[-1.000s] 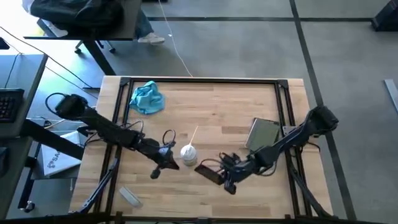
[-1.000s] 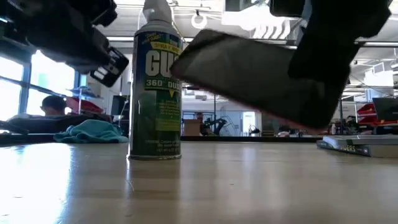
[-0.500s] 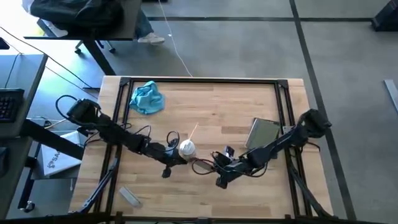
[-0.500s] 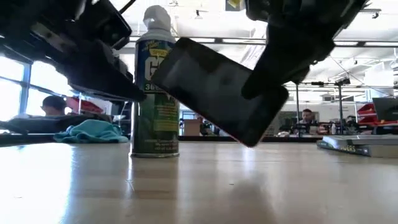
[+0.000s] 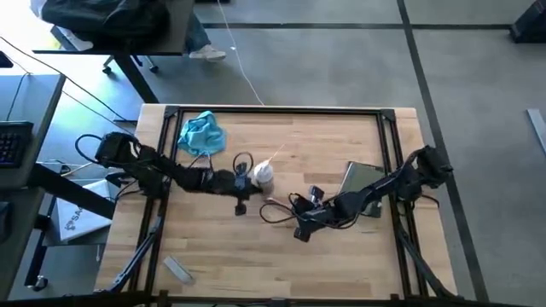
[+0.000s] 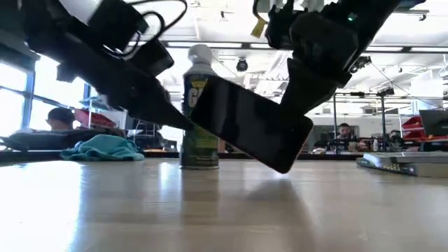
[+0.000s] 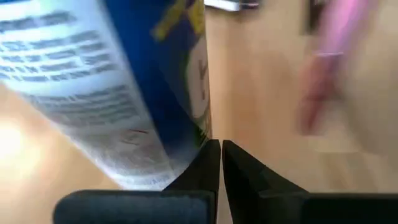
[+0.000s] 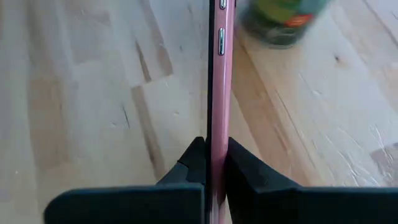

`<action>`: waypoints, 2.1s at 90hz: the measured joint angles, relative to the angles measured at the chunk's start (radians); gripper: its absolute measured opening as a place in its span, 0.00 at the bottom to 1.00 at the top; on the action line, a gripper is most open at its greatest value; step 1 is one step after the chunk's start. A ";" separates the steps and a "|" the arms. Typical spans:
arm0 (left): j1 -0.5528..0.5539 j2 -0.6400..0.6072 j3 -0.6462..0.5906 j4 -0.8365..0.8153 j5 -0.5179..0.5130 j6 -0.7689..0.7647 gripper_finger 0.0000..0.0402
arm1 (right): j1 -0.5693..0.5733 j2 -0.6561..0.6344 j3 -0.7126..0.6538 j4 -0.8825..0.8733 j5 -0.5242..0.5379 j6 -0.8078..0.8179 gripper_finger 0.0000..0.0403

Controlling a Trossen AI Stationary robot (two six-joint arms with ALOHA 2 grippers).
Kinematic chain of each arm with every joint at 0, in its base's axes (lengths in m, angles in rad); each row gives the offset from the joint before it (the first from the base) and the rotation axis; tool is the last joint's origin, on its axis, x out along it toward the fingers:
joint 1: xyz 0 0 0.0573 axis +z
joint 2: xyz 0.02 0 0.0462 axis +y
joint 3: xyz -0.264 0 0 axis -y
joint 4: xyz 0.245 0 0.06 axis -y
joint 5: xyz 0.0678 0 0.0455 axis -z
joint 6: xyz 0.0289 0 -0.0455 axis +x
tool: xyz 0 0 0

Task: Apply microfiber cloth
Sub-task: Spray the back and front of the pink cellphone using the blue spray bottle, then wipe the front and back of the pink cellphone with a blue microfiber cloth

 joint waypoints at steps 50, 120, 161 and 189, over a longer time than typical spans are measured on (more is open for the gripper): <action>0.324 0.057 0.026 0.165 0.300 0.161 0.00 | -0.089 -0.228 0.000 -0.160 0.062 -0.026 0.00; 0.231 -0.674 -0.185 0.061 0.538 -0.106 0.00 | -0.121 -0.311 0.000 0.279 -0.044 -0.243 0.00; 0.378 -0.753 -0.109 -0.660 -0.202 -0.269 0.17 | -0.060 -0.311 0.000 0.354 -0.028 -0.212 0.00; 0.690 -0.544 0.019 -0.943 -0.136 -0.460 0.41 | -0.051 -0.311 0.000 0.354 0.004 -0.178 0.00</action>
